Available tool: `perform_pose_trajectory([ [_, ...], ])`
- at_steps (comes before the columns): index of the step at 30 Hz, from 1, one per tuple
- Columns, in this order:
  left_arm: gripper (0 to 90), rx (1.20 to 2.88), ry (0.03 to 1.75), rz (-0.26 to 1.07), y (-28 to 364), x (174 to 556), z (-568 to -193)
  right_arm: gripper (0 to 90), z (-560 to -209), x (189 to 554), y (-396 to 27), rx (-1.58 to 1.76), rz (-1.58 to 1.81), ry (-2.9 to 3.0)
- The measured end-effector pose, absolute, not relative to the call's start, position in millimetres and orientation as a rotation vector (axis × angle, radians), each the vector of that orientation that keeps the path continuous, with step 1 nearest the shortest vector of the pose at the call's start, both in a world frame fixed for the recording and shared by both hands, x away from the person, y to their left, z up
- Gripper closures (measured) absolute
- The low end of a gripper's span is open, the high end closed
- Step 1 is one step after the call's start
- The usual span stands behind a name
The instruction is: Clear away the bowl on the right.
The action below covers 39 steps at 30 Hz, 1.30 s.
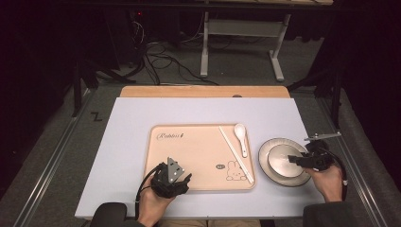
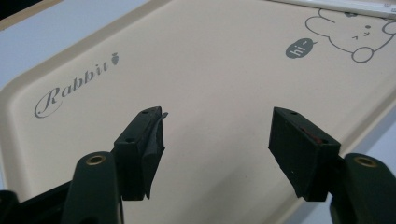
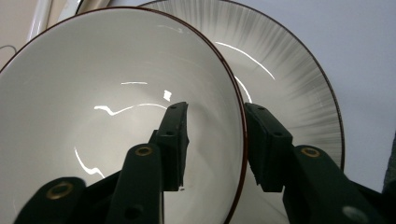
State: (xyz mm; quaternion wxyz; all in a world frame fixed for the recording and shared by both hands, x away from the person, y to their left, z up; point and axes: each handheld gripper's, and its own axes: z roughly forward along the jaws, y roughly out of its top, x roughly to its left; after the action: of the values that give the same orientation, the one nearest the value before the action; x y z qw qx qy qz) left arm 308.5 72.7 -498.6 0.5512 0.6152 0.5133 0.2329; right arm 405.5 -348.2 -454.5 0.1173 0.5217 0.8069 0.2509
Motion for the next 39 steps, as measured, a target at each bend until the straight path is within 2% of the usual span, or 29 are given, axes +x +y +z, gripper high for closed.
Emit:
perform_pose_trajectory([
  [9, 36.0, 1.451, 1.217, 0.543, 72, 309, -499, 81.1, -457, 407, -348, 1.526, 0.729, 2.39],
  [16, 36.0, 1.448, 1.222, 0.536, 72, 309, -498, 83.8, -458, 408, -355, 1.57, 0.806, 2.392],
  [39, 36.4, 1.457, 1.2, 0.503, 66, 315, -498, 83.7, -453, 393, -366, 1.596, 0.92, 2.285],
])
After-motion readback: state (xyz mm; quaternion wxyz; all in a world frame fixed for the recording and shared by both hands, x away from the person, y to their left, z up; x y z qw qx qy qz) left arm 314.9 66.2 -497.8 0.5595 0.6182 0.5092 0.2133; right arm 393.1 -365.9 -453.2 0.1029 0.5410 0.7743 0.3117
